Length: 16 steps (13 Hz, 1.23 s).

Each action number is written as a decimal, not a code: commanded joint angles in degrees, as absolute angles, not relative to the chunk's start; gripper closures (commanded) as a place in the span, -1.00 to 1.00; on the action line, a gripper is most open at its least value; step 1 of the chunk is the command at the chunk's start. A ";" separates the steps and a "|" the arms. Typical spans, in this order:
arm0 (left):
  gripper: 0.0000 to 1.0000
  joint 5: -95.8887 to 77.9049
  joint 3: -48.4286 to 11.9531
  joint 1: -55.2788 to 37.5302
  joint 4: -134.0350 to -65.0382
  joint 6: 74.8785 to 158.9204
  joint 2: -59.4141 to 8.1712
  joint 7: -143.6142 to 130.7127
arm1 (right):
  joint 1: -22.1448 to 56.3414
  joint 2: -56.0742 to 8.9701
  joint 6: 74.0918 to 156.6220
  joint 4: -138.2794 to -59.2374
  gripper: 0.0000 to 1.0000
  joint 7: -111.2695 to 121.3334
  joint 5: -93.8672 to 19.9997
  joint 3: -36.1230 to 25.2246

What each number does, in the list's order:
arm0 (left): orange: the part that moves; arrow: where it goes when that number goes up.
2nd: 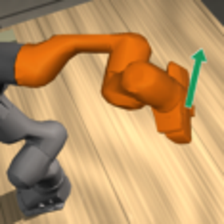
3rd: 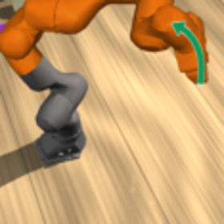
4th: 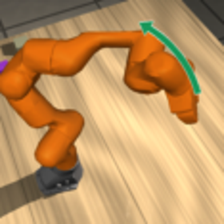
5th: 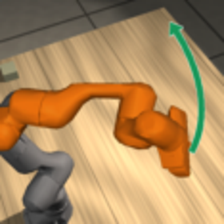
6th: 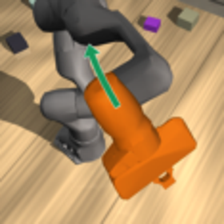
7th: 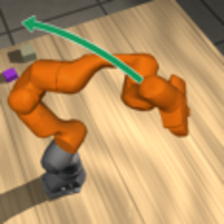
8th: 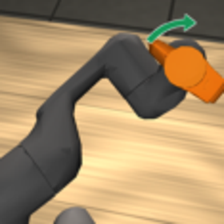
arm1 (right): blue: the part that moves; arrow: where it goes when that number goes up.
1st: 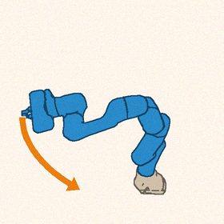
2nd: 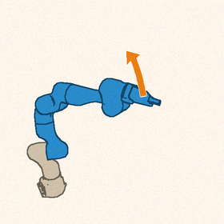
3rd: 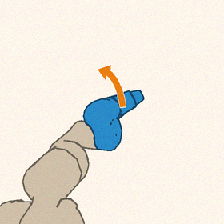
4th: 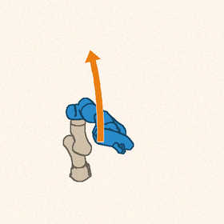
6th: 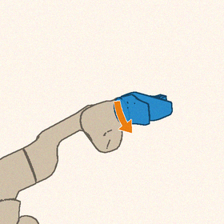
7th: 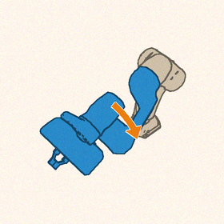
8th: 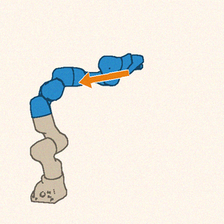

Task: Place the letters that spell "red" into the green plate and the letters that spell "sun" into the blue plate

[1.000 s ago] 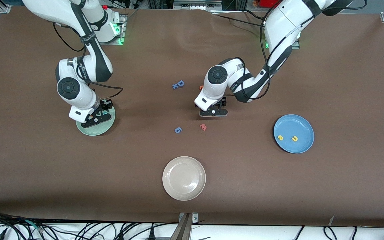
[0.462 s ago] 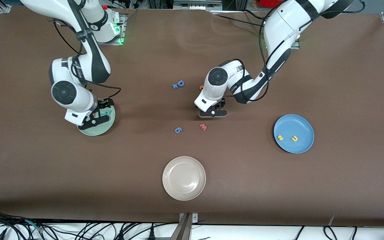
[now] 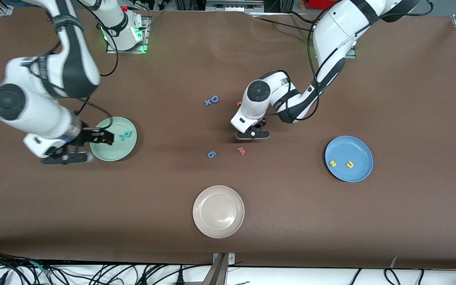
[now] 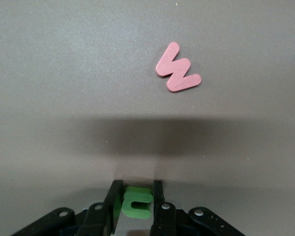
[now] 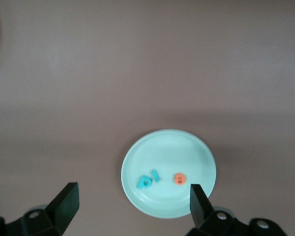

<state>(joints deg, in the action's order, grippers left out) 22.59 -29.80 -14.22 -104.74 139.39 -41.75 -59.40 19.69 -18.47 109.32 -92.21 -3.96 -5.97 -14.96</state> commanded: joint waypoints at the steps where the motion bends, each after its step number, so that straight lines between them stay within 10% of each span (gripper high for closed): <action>1: 0.47 24.87 -29.44 -14.77 -104.24 139.57 -42.01 -61.52 | 18.72 -18.90 102.34 -84.30 -1.00 -2.47 -9.49 -19.67; 16: 0.72 22.41 -29.97 4.29 -93.61 119.11 -39.02 -48.91 | 20.74 -12.31 92.04 -82.00 -1.00 0.79 -6.94 -22.50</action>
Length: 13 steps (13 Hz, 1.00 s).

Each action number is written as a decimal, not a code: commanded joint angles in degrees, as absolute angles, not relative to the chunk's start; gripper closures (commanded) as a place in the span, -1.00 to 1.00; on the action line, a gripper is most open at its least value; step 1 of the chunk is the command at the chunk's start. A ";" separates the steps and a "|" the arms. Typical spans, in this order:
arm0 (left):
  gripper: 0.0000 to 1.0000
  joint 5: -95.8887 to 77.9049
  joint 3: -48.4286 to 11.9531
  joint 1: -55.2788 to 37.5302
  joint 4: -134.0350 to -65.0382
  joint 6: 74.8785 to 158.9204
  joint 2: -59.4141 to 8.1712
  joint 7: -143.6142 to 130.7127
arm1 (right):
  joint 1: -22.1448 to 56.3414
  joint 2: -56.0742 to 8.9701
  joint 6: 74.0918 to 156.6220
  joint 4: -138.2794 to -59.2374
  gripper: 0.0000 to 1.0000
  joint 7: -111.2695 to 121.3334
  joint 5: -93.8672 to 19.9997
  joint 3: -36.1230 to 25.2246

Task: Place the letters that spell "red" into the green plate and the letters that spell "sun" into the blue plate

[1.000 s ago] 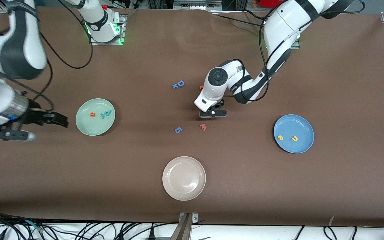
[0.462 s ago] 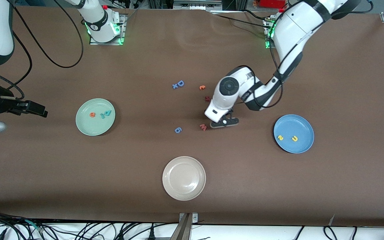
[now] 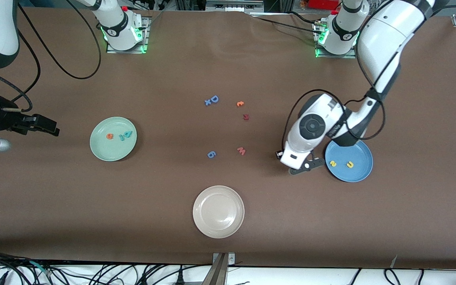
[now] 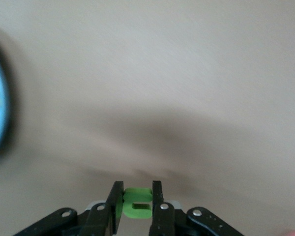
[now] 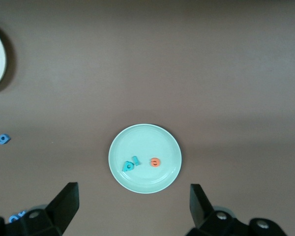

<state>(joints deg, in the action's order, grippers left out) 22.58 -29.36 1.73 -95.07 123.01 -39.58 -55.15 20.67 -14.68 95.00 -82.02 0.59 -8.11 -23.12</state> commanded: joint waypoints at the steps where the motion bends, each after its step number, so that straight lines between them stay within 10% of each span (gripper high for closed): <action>1: 0.71 22.41 -29.97 5.79 -92.73 116.83 -39.02 -43.99 | 20.39 -11.78 90.98 -82.44 -1.00 0.70 -6.77 -22.41; 6: 0.62 22.59 -29.71 15.98 -91.85 113.56 -39.37 -13.94 | 0.56 -3.69 91.49 -88.68 -1.00 0.35 -0.97 -1.44; 10: 0.46 22.76 -29.53 18.98 -92.02 113.55 -39.73 -9.67 | -1.93 -3.16 91.40 -88.95 -1.00 0.61 -1.23 -1.32; 11: 0.00 22.85 -29.53 19.33 -92.02 113.55 -40.16 -8.71 | -1.85 -3.16 91.32 -89.03 -1.00 0.53 -1.23 -1.32; 12: -0.99 22.85 -29.53 19.42 -92.02 113.55 -40.17 -7.22 | -1.58 -2.90 92.28 -90.08 -1.00 0.53 -0.97 -1.32; 13: -1.00 22.76 -29.53 19.86 -92.02 113.55 -39.90 -6.86 | -1.41 -1.68 94.11 -92.09 -1.00 0.53 -0.88 -1.14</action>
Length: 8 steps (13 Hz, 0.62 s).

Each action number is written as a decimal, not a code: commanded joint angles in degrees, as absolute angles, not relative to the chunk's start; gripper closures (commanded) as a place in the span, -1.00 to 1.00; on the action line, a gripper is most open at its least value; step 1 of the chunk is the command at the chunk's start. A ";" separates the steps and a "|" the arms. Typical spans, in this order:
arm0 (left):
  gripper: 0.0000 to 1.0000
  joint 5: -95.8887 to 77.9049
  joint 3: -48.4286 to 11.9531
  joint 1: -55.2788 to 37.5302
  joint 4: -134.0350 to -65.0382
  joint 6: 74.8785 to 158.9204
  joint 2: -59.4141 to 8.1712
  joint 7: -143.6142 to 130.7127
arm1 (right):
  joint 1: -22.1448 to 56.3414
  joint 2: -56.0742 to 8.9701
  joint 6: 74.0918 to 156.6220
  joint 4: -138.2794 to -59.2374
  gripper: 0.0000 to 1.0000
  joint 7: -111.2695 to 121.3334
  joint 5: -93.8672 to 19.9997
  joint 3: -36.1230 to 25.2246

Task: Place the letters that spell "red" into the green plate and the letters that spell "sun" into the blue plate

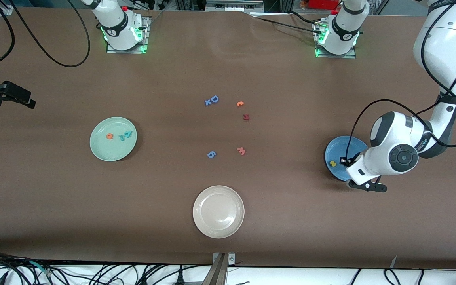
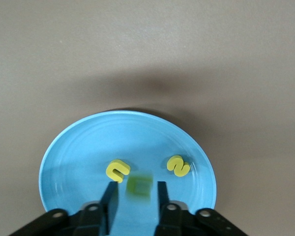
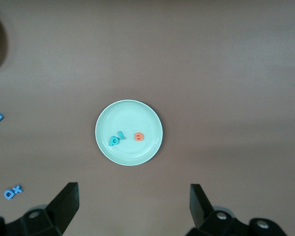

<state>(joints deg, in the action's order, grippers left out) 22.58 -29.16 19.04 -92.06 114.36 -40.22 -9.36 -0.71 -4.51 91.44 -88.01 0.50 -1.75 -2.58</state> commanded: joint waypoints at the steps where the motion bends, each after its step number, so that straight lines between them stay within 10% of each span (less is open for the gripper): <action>1: -1.00 22.59 -29.62 21.26 -91.93 113.55 -39.64 -6.94 | -1.49 0.24 96.22 -95.24 -1.00 0.53 -0.79 -1.06; 8: -1.00 22.06 -30.06 23.11 -87.11 100.75 -34.72 -3.01 | -1.15 -0.97 96.77 -94.21 -1.00 1.23 -0.62 -0.88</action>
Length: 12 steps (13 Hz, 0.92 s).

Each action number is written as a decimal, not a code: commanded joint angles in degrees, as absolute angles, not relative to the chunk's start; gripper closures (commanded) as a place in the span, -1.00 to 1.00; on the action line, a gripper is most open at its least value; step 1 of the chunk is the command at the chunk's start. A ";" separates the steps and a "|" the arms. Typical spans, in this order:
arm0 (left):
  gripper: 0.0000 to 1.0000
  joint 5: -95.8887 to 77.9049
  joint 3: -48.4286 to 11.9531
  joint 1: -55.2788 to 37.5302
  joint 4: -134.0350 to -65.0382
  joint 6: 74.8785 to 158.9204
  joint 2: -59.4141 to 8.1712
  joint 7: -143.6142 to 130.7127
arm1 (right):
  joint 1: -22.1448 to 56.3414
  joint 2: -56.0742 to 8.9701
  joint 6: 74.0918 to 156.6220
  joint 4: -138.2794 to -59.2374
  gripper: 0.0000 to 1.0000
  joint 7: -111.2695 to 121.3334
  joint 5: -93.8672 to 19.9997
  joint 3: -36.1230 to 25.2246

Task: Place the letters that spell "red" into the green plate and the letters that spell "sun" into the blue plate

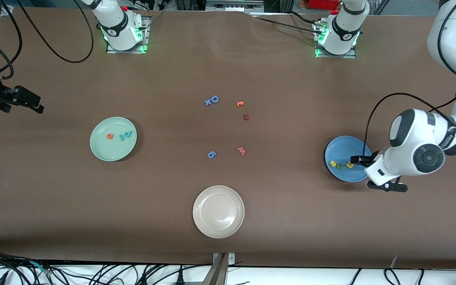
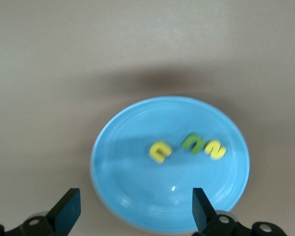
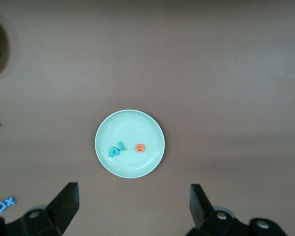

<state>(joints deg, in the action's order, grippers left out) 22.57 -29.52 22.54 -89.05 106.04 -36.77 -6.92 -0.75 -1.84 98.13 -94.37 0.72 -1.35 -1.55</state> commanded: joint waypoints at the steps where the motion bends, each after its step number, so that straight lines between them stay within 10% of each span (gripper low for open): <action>1: -1.00 22.06 -30.15 23.99 -85.53 98.03 -34.54 -0.20 | -0.97 -0.97 97.20 -94.65 -1.00 1.40 -0.62 -0.88; 8: -1.00 18.56 -28.23 27.52 -80.32 86.31 -28.07 5.80 | -0.97 -1.58 99.32 -94.83 -1.00 0.70 -0.79 -0.88; 12: -1.00 -0.23 -1.10 8.04 -85.07 86.31 -15.85 5.72 | -0.97 -1.58 98.97 -94.83 -1.00 0.70 -0.88 -0.88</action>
